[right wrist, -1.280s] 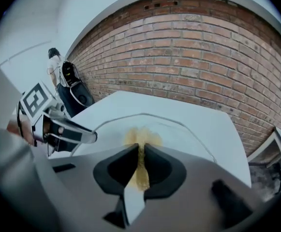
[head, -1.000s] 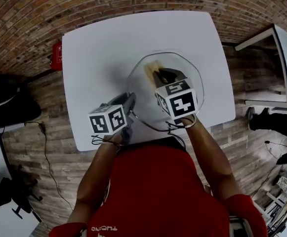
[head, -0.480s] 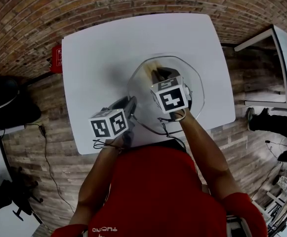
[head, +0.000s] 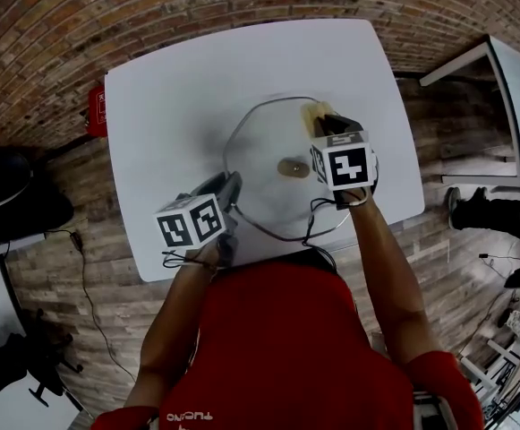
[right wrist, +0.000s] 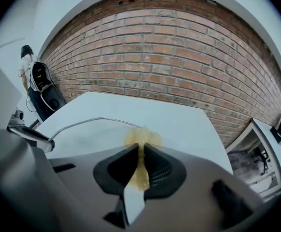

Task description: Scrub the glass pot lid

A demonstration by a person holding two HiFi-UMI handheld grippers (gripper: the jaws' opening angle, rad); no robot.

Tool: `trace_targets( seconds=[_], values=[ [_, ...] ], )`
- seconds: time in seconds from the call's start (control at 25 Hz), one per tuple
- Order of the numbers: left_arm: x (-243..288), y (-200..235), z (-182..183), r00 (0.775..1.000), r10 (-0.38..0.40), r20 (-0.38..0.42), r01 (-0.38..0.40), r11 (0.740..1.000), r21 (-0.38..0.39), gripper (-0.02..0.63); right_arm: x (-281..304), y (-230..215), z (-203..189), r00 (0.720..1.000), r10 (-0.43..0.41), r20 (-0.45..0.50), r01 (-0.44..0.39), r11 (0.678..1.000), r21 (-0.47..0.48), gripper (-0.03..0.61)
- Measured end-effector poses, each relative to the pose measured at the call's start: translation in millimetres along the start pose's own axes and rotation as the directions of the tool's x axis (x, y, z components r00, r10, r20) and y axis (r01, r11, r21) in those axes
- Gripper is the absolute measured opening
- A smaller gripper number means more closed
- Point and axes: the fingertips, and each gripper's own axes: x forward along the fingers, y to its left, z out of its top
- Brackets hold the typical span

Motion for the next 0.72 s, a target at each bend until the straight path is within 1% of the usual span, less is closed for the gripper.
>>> trace_targets(
  seconds=[0.08, 0.16, 0.32, 0.4, 0.48, 0.56, 0.72],
  values=[
    [0.3, 0.0, 0.6, 1.0, 0.0, 0.001, 0.0, 1.0, -0.001, 0.097, -9.2, 19.7, 3.1, 0.999, 0.043, 0.017, -0.043, 0.999, -0.001, 0.052],
    [0.6, -0.2, 1.0, 1.0, 0.001, 0.004, -0.001, 1.0, -0.005, 0.097, -19.8, 52.0, 5.4, 0.993, 0.114, 0.034, -0.114, 0.993, -0.009, 0.052],
    [0.9, -0.9, 1.1, 1.0, 0.002, 0.012, -0.002, 1.0, -0.016, 0.094, -34.4, 126.7, -1.1, 0.962, 0.272, 0.027, -0.271, 0.962, -0.037, 0.052],
    [0.7, -1.2, 0.7, 1.0, 0.004, 0.013, -0.003, 1.0, -0.018, 0.094, -35.0, 153.5, -8.4, 0.948, 0.318, 0.003, -0.317, 0.946, -0.062, 0.052],
    [0.5, -1.4, -0.1, 1.0, 0.004, 0.013, -0.004, 1.0, -0.018, 0.094, -31.0, 165.0, -17.2, 0.945, 0.327, -0.022, -0.327, 0.941, -0.081, 0.052],
    [0.3, -1.1, -0.9, 1.0, 0.004, 0.014, -0.004, 1.0, -0.02, 0.094, -25.6, 163.7, -25.1, 0.948, 0.316, -0.039, -0.318, 0.944, -0.085, 0.051],
    [-0.6, -1.1, -2.3, 1.0, 0.003, 0.015, -0.003, 1.0, -0.023, 0.094, -23.3, 134.9, -31.7, 0.967, 0.25, -0.043, -0.253, 0.964, -0.078, 0.052]
  ],
)
